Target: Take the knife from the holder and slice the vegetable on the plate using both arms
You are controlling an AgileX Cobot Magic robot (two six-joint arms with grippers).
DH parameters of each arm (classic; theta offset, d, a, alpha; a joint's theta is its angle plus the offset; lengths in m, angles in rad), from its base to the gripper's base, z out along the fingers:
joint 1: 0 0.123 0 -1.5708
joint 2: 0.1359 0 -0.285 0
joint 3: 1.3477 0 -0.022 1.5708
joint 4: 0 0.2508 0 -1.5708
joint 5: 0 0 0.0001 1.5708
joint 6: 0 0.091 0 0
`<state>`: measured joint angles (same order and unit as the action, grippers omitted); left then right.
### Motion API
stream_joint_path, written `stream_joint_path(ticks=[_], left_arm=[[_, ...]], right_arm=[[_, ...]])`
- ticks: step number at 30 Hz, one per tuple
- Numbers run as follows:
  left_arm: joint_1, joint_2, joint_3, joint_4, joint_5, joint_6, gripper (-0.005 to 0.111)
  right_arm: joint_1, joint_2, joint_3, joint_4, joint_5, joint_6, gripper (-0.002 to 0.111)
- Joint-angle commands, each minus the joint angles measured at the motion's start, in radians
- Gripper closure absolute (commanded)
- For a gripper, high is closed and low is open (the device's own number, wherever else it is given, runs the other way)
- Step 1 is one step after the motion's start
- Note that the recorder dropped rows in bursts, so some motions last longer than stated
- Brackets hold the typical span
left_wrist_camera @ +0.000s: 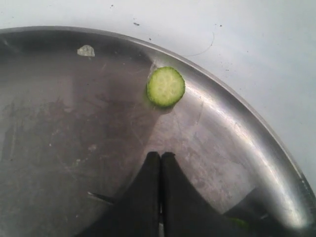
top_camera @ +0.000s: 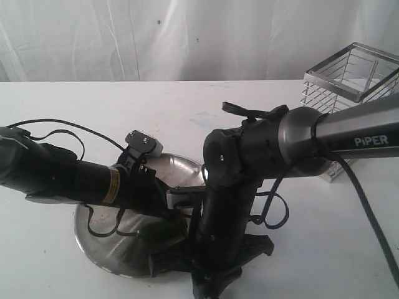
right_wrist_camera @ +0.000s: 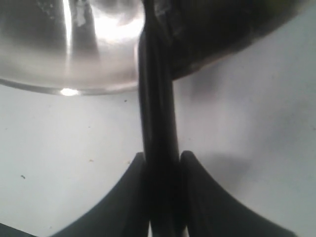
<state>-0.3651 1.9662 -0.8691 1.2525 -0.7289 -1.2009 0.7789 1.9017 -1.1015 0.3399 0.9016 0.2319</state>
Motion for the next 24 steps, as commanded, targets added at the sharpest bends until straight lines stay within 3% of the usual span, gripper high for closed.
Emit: stream_joint_path(ticks=[1,5,9,16,24], left_arm=[[0.003,0.047,0.041,0.099,0.242,-0.022,0.107],[0.003,0.047,0.041,0.092,0.223,-0.022,0.107],[0.003,0.047,0.041,0.089,0.223,-0.015,0.107],[0.003,0.027,0.041,-0.002,0.221,0.022,0.107],[0.005,-0.128,0.041,-0.107,0.154,0.061,0.107]], right_arm=[[-0.003,0.003,0.006,-0.161,-0.058,0.143,0.108],[-0.001,0.003,0.006,-0.117,-0.041,0.114,0.108],[0.001,-0.002,0.006,-0.001,-0.017,-0.050,0.108],[-0.001,-0.016,0.006,-0.010,-0.004,-0.047,0.108],[-0.001,-0.016,0.006,-0.034,0.012,-0.042,0.108]])
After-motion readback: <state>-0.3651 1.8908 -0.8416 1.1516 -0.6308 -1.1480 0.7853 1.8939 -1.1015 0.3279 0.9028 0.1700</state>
